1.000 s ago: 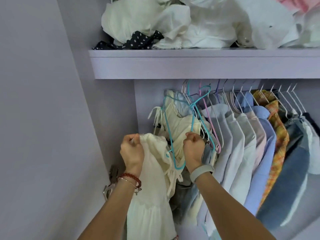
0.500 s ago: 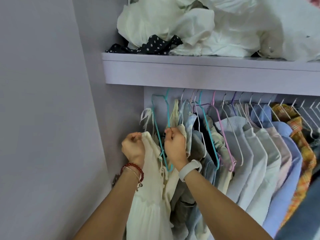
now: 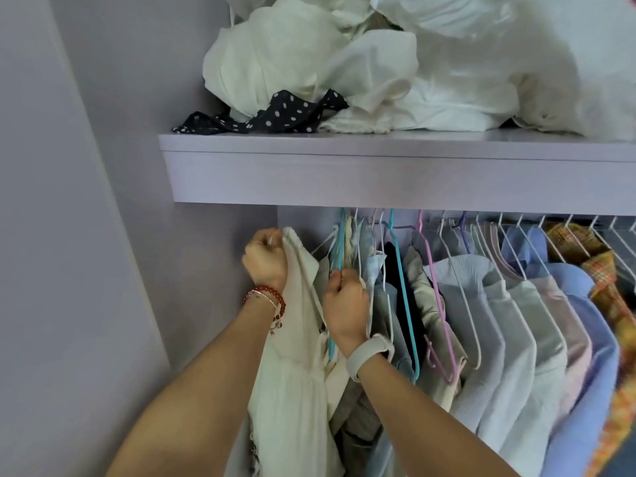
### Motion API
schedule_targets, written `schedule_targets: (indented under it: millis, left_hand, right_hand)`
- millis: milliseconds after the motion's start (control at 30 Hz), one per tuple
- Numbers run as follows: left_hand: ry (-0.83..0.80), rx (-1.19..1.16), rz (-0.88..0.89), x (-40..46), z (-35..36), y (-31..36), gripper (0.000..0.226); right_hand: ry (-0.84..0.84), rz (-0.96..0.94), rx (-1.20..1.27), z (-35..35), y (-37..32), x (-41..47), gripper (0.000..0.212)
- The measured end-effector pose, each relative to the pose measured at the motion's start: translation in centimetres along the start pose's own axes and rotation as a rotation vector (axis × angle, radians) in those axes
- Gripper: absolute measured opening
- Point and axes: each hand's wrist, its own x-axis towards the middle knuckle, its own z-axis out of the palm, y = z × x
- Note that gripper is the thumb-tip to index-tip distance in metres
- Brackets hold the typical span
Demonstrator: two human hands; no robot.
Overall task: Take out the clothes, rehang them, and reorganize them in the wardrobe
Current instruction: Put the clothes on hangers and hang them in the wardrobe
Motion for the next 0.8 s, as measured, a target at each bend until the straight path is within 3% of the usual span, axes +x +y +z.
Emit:
schedule_targets:
  millis: [133, 267, 400, 467, 500, 600, 800]
  left_hand:
    - [-0.293, 0.467, -0.107, -0.5, -0.3, -6.0, 0.025]
    - [-0.614, 0.513, -0.489, -2.2, -1.9, -11.0, 0.052]
    - [-0.856, 0.785, -0.536, -4.6, -4.0, -14.2, 0.062]
    - [-0.837, 0.899, -0.420, -5.2, -4.4, -14.2, 0.050]
    - [-0.751, 0.879, -0.351, -5.3, -4.3, -13.8, 0.046]
    - [-0.497, 0.594, -0.133, -5.8, -3.5, -10.8, 0.034]
    - [-0.383, 0.470, 0.269, -7.7, -3.7, -4.4, 0.037]
  right_hand:
    - [-0.075, 0.088, 0.025, -0.6, 0.6, 0.4, 0.034]
    - [-0.081, 0.074, -0.019, -0.9, 1.4, -0.5, 0.027]
    - [-0.089, 0.045, -0.004, -1.3, 1.6, -0.7, 0.036]
    - [-0.096, 0.059, -0.018, -1.7, 1.6, -0.8, 0.038]
    - [-0.096, 0.060, -0.029, -1.8, 1.5, -0.8, 0.036]
    - [-0.096, 0.053, -0.037, -2.1, 0.9, -0.9, 0.021]
    - [-0.134, -0.099, -0.081, -4.1, 0.1, -2.0, 0.034]
